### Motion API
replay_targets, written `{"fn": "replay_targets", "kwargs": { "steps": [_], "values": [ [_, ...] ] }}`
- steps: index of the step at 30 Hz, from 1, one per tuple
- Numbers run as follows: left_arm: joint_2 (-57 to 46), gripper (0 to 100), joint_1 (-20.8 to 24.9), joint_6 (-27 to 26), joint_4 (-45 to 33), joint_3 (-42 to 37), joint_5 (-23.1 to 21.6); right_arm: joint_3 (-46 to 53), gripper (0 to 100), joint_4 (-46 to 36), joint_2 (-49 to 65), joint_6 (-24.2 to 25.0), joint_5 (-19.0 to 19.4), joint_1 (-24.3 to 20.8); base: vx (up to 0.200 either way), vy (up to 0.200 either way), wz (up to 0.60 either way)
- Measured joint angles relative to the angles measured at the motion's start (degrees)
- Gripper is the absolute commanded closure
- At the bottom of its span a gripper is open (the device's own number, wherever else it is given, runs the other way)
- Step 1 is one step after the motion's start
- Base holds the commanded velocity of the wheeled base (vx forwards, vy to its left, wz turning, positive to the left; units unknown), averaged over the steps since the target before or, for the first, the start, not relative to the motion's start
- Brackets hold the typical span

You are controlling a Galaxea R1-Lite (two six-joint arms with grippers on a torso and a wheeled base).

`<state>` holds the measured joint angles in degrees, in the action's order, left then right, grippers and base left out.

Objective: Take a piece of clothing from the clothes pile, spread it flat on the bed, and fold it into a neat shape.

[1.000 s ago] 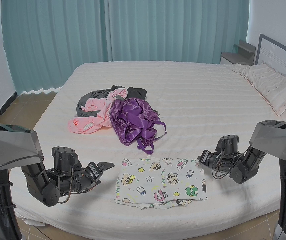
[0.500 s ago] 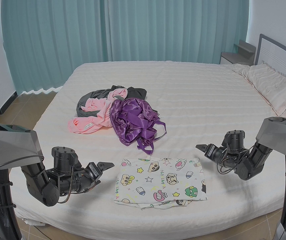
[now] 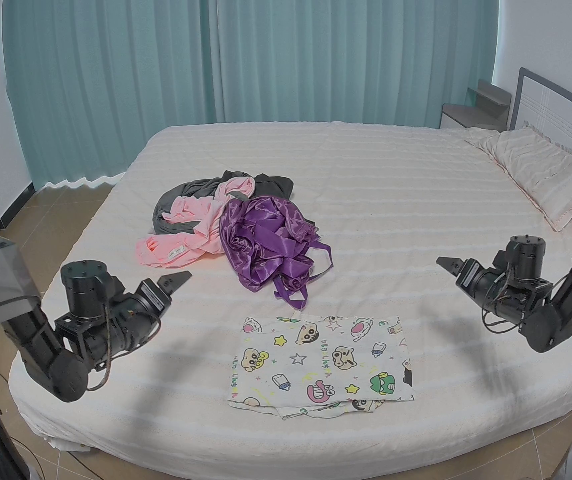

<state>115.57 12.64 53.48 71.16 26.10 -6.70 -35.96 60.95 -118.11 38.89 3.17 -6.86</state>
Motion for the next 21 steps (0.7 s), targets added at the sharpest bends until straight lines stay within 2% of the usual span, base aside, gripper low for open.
{"fn": "replay_targets", "kwargs": {
  "steps": [9, 15, 21],
  "values": [
    [-17.77, 0, -3.69, -10.51, 0.45, -5.92, 6.75, 11.39, 0, 0.35, 16.80, -3.50, 0.24, 0.43, 0.000, 0.000, 0.00],
    [-30.60, 0, -5.03, -16.26, 0.20, -11.03, 8.27, 19.13, 0, 0.49, 26.58, -7.41, 0.46, 0.48, 0.000, 0.000, 0.00],
    [-46.54, 0, -5.71, -22.53, -4.02, -16.85, 8.80, 27.50, 0, -0.02, 39.12, -11.72, 1.15, 0.74, 0.000, 0.000, 0.00]
  ]
}}
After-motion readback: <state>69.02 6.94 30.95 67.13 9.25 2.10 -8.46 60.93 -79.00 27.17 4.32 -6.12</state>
